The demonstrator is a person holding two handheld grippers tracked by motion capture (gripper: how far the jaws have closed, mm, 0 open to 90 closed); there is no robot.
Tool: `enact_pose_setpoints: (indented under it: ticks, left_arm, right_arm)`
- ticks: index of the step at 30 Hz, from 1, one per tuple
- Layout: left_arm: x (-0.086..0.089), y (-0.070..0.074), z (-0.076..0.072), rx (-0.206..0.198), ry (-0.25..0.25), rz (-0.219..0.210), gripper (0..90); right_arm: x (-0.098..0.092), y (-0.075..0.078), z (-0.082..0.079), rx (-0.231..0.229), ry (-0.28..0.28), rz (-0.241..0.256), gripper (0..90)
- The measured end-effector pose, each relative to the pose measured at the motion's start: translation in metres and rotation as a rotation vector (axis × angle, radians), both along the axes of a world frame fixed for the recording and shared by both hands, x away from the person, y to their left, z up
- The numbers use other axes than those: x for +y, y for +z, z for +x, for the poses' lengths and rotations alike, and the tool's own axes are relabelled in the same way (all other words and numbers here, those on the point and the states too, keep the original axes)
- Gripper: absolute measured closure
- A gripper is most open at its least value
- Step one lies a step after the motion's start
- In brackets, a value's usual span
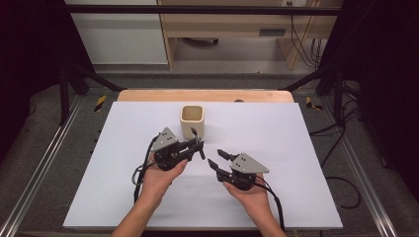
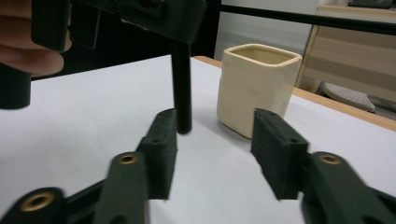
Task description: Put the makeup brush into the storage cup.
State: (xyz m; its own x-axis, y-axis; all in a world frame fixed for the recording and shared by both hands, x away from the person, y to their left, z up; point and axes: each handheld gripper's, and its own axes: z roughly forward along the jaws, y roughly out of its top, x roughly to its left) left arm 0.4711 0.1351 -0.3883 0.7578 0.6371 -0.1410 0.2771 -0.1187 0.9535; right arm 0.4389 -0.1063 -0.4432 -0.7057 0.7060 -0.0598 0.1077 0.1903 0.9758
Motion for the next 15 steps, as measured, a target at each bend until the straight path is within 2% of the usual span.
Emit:
enact_pose_setpoints:
  ticks: [4,8,15]
  left_arm:
    - [0.011,0.006,0.001,-0.018,0.022,0.015,77.0]
    - [0.02,0.012,0.003,-0.029,0.044,0.024,77.0]
    - [0.033,0.017,0.005,-0.026,0.079,0.028,77.0]
  right_arm:
    - [-0.004,0.006,0.0,0.014,0.001,-0.022,35.9]
    - [-0.01,0.011,0.0,0.0,-0.017,-0.018,27.5]
    - [-0.021,0.014,0.003,0.03,-0.037,0.007,15.7]
